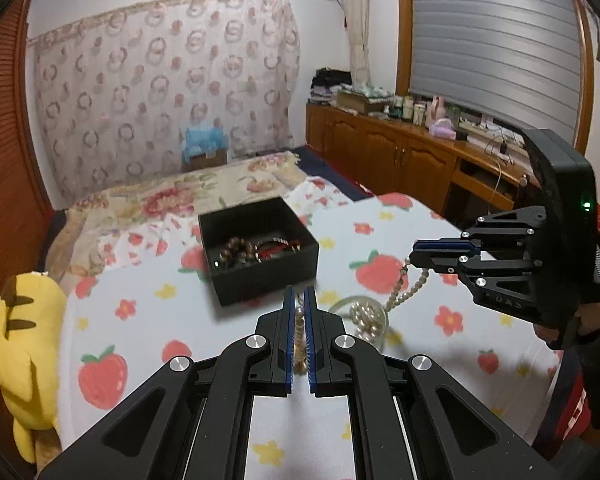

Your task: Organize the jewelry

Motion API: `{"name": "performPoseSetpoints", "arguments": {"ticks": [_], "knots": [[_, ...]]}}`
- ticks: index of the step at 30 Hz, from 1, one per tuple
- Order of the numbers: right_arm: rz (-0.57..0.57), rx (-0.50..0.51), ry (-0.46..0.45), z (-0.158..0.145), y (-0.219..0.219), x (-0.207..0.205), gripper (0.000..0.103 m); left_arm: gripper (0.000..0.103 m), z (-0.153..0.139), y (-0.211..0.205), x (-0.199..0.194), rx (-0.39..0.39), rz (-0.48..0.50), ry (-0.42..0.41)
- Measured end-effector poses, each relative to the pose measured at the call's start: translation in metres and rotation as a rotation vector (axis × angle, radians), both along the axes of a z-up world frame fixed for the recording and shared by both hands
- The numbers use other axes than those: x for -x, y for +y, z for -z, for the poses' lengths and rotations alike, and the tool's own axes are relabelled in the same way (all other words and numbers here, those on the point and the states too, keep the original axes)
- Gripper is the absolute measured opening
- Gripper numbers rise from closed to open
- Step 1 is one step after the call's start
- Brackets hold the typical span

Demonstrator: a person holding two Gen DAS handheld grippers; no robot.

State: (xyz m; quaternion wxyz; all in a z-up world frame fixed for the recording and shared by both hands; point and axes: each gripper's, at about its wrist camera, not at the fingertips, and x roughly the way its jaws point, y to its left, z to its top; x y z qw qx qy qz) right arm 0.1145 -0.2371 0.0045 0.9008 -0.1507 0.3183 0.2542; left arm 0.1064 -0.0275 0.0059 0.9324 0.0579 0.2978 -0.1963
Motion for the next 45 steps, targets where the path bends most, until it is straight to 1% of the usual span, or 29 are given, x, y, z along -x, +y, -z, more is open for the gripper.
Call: {"name": "performPoseSetpoints", "arguments": {"ticks": [10, 15, 24, 32, 39, 45], "knots": [[-0.013, 0.000, -0.110, -0.052, 0.007, 0.005, 0.008, 0.004, -0.027, 0.002, -0.004, 0.017, -0.003, -0.049], [-0.011, 0.005, -0.141, -0.072, 0.010, 0.003, 0.008, 0.004, -0.044, 0.003, -0.007, 0.022, -0.005, -0.075], [-0.009, 0.016, -0.154, -0.085, 0.016, -0.010, 0.008, 0.004, -0.067, 0.004, -0.017, 0.025, -0.026, -0.105], [0.004, 0.007, -0.194, -0.109, 0.018, -0.020, 0.008, 0.004, -0.082, 0.007, -0.029, 0.022, -0.055, -0.134], [0.005, -0.001, -0.219, -0.126, 0.025, -0.034, 0.008, 0.004, -0.097, 0.011, -0.049, 0.029, -0.080, -0.149], [0.007, -0.024, -0.218, -0.139, 0.026, -0.052, 0.008, 0.004, -0.110, 0.012, -0.069, 0.040, -0.093, -0.161]]}}
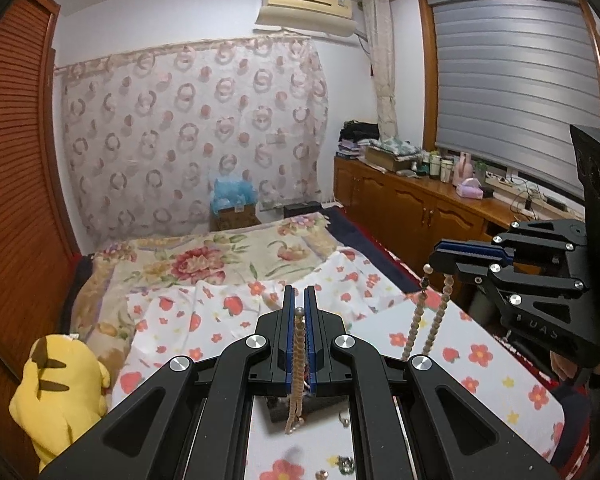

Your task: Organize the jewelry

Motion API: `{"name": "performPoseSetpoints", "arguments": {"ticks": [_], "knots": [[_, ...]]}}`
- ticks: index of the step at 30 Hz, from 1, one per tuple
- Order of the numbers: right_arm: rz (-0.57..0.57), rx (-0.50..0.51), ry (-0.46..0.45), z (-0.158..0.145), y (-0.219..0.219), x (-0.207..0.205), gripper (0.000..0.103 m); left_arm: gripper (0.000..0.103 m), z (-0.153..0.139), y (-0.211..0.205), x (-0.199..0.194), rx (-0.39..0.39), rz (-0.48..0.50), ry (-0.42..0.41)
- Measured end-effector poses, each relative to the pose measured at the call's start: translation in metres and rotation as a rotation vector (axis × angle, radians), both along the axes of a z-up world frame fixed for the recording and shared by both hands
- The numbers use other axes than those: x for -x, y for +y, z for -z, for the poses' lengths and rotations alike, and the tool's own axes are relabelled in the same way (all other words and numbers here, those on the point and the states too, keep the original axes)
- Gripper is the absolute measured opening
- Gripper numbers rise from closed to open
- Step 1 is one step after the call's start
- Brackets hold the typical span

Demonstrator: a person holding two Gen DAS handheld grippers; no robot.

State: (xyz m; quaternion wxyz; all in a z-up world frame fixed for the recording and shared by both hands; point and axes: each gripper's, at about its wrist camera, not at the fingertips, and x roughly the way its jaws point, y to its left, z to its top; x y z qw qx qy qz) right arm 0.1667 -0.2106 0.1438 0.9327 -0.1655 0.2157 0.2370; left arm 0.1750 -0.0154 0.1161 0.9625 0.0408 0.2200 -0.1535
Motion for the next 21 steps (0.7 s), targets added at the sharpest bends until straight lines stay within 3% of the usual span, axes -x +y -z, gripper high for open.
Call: {"name": "performPoseSetpoints", "arguments": {"ticks": [11, 21], "knots": [[-0.019, -0.044, -0.014, -0.009, 0.001, -0.032, 0.008, 0.004, -0.009, 0.002, -0.046, 0.027, -0.014, -0.013], [-0.034, -0.102, -0.041, -0.016, 0.013, -0.062, 0.008, 0.004, 0.047, 0.020, -0.088, 0.067, -0.027, 0.091]]}}
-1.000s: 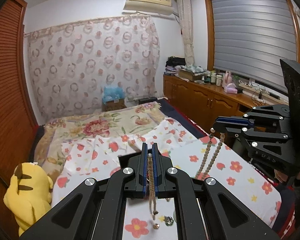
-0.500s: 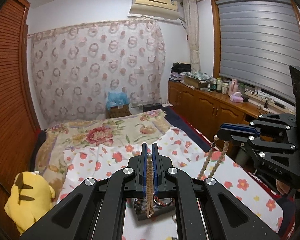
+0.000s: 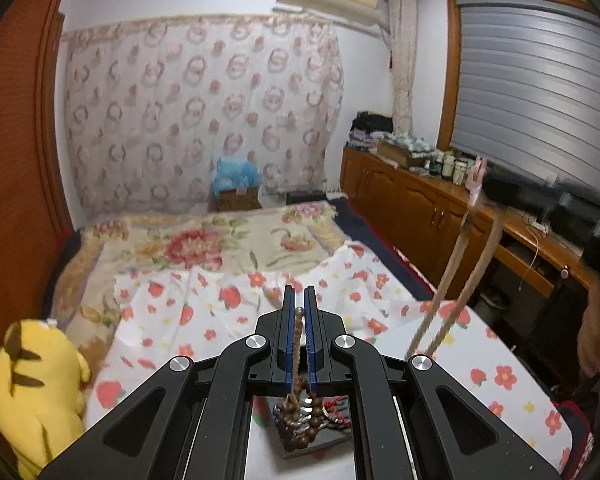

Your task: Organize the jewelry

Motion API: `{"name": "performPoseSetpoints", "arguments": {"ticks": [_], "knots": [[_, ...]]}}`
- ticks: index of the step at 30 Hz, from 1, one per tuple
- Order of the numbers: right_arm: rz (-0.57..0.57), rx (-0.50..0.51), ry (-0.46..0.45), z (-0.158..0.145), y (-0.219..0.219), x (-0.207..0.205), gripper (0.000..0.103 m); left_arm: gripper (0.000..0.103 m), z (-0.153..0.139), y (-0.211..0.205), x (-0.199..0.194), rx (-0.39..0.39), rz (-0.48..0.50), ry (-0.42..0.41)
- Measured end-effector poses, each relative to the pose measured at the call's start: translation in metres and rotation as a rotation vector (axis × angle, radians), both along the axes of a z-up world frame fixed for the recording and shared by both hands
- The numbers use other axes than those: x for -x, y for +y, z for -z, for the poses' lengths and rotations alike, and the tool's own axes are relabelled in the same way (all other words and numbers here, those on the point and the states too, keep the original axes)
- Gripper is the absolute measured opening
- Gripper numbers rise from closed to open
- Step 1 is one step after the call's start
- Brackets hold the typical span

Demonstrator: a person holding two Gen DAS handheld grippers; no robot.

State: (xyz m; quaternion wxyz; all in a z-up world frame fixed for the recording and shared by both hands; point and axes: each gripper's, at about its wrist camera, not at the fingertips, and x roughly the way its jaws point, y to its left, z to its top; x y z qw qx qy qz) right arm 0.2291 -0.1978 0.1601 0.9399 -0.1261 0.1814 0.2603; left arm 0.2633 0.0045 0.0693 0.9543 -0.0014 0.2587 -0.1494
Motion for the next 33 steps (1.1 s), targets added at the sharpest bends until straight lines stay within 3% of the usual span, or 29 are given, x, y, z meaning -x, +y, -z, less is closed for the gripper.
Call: {"name": "performPoseSetpoints", "arguments": {"ticks": [8, 16, 21, 29, 31, 33], "knots": [[0.009, 0.017, 0.035, 0.016, 0.014, -0.027, 0.008, 0.004, 0.047, 0.007, -0.010, 0.004, 0.009, 0.085], [0.023, 0.080, 0.164, 0.082, 0.033, -0.055, 0.008, 0.004, 0.085, 0.007, -0.008, 0.000, 0.020, 0.153], [0.024, 0.105, 0.237, 0.115, 0.041, -0.063, 0.008, 0.004, 0.094, 0.004, -0.005, -0.005, 0.029, 0.171], [0.015, 0.103, 0.277, 0.132, 0.040, -0.057, 0.009, 0.004, 0.101, 0.007, 0.004, -0.015, 0.019, 0.179], [0.013, 0.104, 0.277, 0.131, 0.040, -0.056, 0.009, 0.006, 0.103, 0.007, 0.009, -0.036, 0.012, 0.173], [0.009, 0.107, 0.271, 0.129, 0.039, -0.052, 0.009, 0.018, 0.105, 0.007, 0.013, -0.050, 0.010, 0.171]]}}
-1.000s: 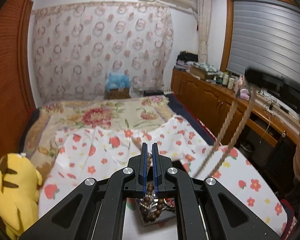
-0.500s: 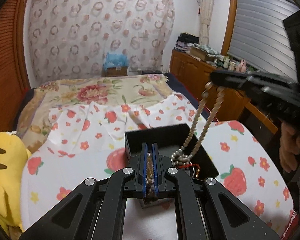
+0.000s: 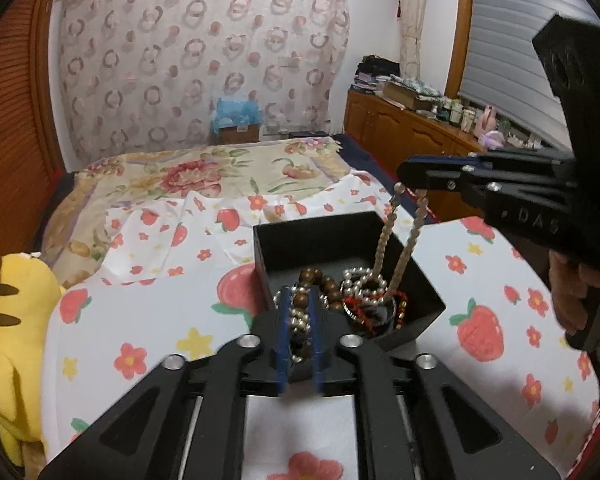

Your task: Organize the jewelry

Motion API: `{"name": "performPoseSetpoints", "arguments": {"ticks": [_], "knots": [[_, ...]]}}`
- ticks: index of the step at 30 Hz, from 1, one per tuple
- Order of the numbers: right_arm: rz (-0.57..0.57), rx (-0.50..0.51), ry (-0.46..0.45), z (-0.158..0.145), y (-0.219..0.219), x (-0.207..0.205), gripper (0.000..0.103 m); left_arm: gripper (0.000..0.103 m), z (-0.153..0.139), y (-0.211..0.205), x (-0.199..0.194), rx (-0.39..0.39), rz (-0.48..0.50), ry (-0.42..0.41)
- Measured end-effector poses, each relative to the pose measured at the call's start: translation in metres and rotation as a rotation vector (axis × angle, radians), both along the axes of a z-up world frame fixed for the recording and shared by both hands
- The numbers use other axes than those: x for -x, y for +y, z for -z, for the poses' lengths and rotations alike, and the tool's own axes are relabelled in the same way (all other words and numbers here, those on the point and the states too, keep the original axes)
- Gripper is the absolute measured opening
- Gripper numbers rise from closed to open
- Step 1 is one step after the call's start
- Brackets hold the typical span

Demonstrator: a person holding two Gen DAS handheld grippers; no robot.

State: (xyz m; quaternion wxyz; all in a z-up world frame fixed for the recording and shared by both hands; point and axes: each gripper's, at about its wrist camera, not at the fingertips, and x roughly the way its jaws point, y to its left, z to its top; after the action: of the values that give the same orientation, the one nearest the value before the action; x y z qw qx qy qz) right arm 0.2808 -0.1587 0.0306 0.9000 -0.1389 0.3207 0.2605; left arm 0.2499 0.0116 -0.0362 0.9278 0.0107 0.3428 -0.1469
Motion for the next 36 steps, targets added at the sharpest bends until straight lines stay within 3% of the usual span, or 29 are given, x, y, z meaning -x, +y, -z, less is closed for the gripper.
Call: {"name": "performPoseSetpoints", "arguments": {"ticks": [7, 13, 24, 30, 33, 36], "knots": [[-0.008, -0.009, -0.021, -0.007, -0.007, 0.018, 0.009, 0.021, 0.006, 0.002, 0.015, -0.010, 0.001, 0.012], [-0.012, -0.015, -0.013, -0.003, -0.018, 0.041, 0.012, 0.034, 0.012, 0.005, 0.035, -0.017, -0.007, 0.014], [-0.020, -0.026, 0.051, 0.048, -0.042, 0.099, 0.050, 0.078, 0.028, 0.005, 0.073, -0.064, -0.004, 0.021], [-0.035, -0.030, 0.103, 0.075, -0.051, 0.122, 0.064, 0.091, 0.041, 0.002, 0.089, -0.070, 0.000, 0.041], [-0.056, -0.022, 0.141, 0.088, -0.050, 0.129, 0.071, 0.093, 0.048, 0.000, 0.094, -0.072, 0.008, 0.065], [-0.085, 0.003, 0.170, 0.099, -0.045, 0.133, 0.072, 0.093, 0.056, -0.002, 0.099, -0.072, 0.013, 0.082]]}}
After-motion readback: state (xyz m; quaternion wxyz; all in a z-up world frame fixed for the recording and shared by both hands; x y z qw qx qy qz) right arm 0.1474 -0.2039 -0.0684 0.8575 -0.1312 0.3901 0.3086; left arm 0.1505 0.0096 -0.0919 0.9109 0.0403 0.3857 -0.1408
